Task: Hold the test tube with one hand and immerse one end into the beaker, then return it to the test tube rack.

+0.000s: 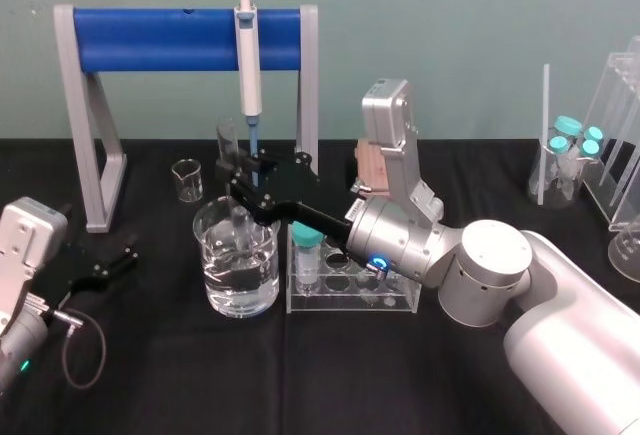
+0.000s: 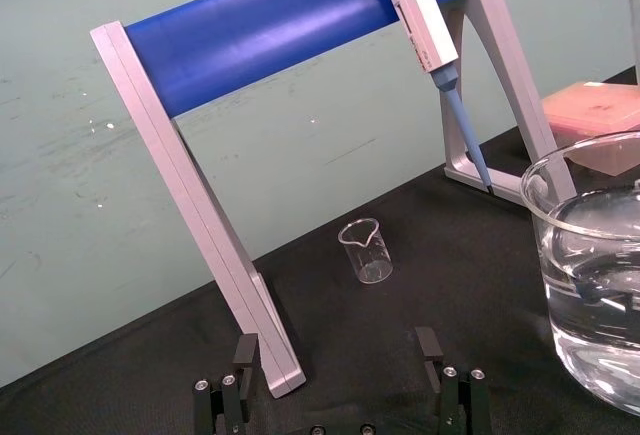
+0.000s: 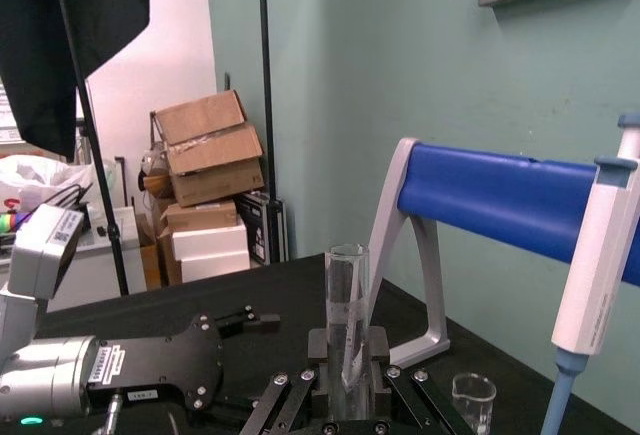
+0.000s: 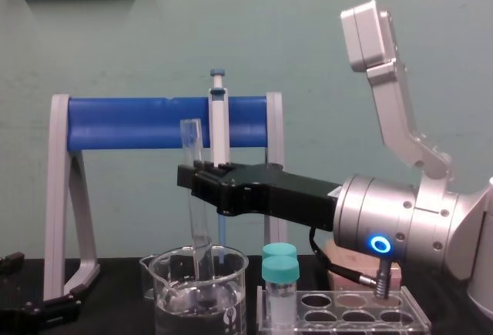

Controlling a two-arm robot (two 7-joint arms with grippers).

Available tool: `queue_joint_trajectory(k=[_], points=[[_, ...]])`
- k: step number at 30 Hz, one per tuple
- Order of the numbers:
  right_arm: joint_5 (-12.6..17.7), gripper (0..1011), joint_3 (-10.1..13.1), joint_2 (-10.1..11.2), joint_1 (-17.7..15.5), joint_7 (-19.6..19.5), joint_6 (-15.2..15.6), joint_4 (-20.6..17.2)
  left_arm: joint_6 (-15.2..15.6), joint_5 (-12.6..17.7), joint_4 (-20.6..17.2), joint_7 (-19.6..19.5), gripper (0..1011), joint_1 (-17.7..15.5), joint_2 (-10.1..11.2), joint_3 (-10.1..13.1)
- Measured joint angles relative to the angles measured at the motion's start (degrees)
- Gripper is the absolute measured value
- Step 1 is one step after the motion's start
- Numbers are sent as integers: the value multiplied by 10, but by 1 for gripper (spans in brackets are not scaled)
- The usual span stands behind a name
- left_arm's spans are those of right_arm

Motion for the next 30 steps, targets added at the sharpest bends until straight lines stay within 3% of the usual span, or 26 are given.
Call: queue_joint_trajectory(k=[30], points=[[-10,226,-1,0,-6,-6,13,11,0,0,0,0,1000,0,0,0]])
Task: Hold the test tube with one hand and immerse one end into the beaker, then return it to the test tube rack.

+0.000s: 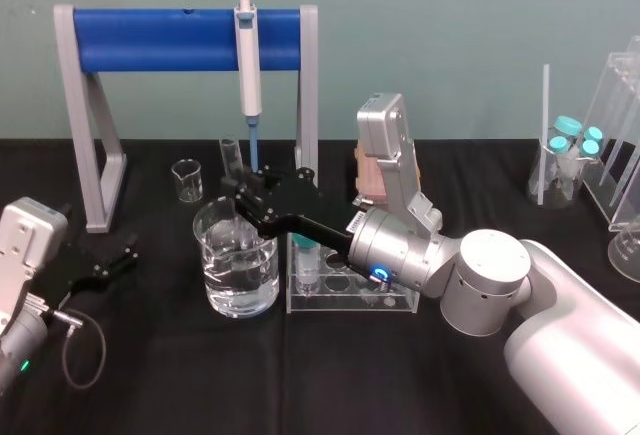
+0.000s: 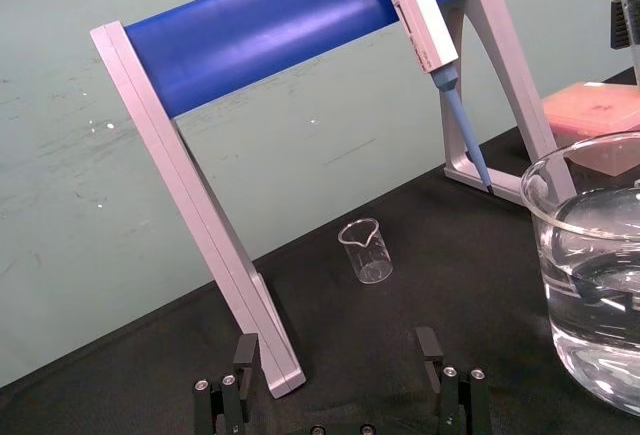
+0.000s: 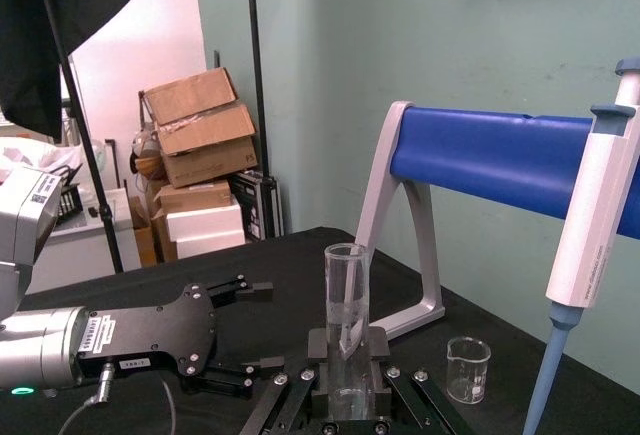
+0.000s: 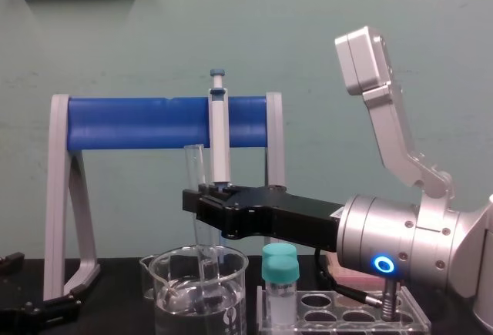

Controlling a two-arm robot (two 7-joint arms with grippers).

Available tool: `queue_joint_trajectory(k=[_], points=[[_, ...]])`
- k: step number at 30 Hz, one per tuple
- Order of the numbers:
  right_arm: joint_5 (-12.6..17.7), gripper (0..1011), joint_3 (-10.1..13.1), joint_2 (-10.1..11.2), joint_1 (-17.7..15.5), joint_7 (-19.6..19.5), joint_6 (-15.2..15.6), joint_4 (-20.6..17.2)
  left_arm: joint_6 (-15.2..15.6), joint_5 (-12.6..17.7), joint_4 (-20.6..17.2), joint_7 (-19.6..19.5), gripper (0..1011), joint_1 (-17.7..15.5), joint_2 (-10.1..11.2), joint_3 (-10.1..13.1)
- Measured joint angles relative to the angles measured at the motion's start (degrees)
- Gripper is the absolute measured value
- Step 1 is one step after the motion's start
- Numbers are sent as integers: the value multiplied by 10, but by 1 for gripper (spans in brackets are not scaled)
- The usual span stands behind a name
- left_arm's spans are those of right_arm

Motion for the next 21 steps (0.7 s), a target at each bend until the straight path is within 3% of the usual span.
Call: queue_joint_trajectory(k=[21], points=[[-1,226,3,-1,1,0,-3,4,0,0,0,0,1000,0,0,0]])
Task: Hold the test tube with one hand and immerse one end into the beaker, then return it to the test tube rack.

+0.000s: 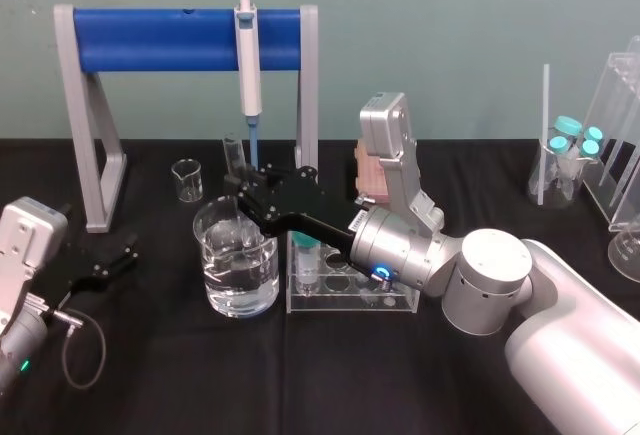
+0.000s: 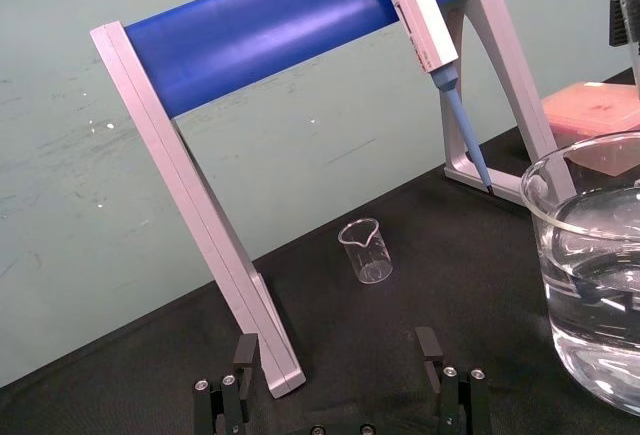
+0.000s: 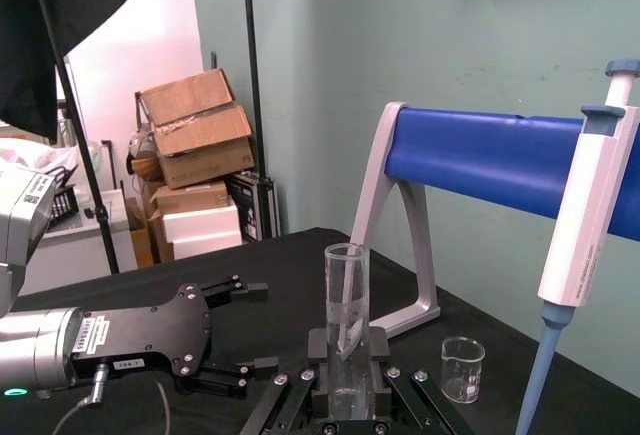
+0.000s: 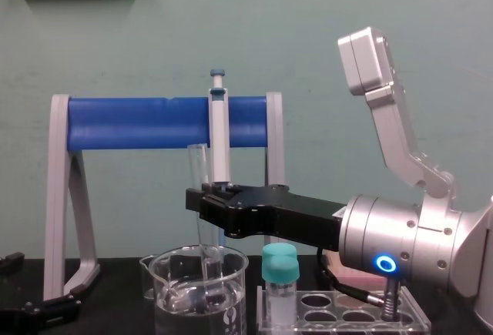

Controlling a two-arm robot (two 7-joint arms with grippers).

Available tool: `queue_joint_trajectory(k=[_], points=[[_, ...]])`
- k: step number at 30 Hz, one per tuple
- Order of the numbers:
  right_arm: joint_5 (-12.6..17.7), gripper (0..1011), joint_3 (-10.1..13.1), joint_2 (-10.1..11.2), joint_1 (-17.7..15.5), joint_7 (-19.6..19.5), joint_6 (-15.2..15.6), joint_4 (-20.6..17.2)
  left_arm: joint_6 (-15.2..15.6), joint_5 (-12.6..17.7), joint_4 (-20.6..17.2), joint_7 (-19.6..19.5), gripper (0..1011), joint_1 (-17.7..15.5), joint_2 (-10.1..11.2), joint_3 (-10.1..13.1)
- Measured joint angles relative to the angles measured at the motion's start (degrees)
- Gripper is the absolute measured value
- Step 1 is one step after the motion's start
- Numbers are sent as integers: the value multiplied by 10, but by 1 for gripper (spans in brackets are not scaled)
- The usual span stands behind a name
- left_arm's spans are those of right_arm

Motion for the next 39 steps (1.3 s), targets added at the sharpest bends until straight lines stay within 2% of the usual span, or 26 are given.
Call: queue_joint_trajectory(k=[39], points=[[-1,226,1,-6,6,4,-5,12,0,0,0,0,1000,0,0,0]])
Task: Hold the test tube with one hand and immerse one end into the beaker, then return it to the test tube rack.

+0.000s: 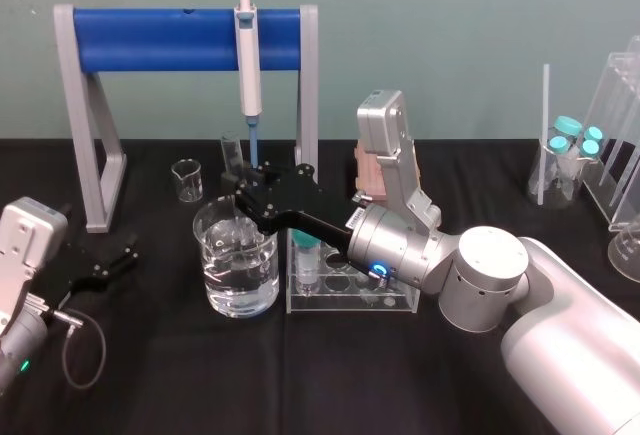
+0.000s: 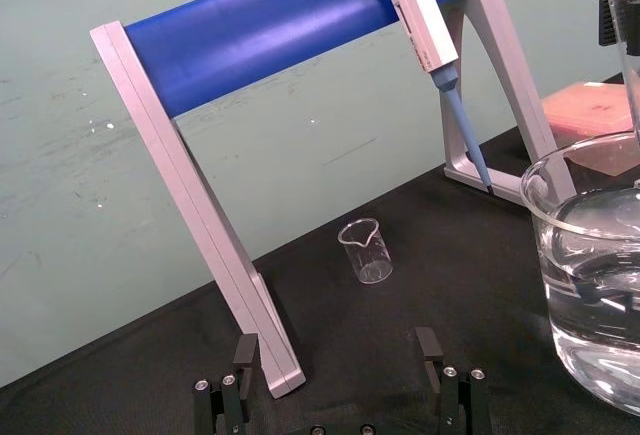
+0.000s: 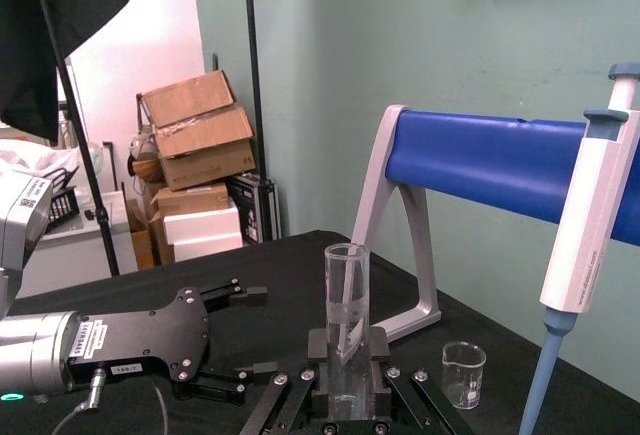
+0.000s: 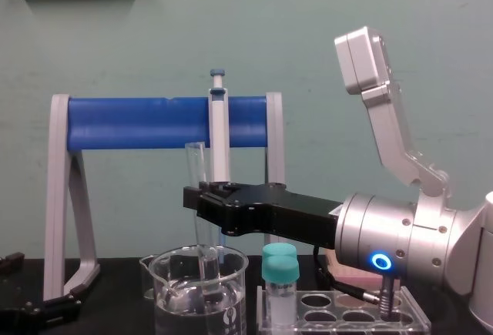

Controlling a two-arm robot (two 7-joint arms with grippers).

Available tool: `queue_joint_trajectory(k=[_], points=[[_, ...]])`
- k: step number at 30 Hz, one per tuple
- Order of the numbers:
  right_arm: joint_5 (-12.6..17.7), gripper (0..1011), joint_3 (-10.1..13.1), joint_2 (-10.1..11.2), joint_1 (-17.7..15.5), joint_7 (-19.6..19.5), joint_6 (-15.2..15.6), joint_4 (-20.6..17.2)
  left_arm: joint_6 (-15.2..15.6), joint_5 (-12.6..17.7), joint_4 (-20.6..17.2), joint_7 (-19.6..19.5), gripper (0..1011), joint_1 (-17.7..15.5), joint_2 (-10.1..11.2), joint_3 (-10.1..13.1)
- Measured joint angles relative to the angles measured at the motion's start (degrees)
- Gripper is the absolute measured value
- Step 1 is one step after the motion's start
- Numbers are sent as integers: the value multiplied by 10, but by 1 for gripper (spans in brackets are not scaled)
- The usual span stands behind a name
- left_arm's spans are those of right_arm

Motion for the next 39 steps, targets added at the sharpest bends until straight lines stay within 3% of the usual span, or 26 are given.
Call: queue_joint_trajectory(k=[39], points=[[-1,226,0,2,-1,1,1,-5,0,0,0,0,1000,0,0,0]])
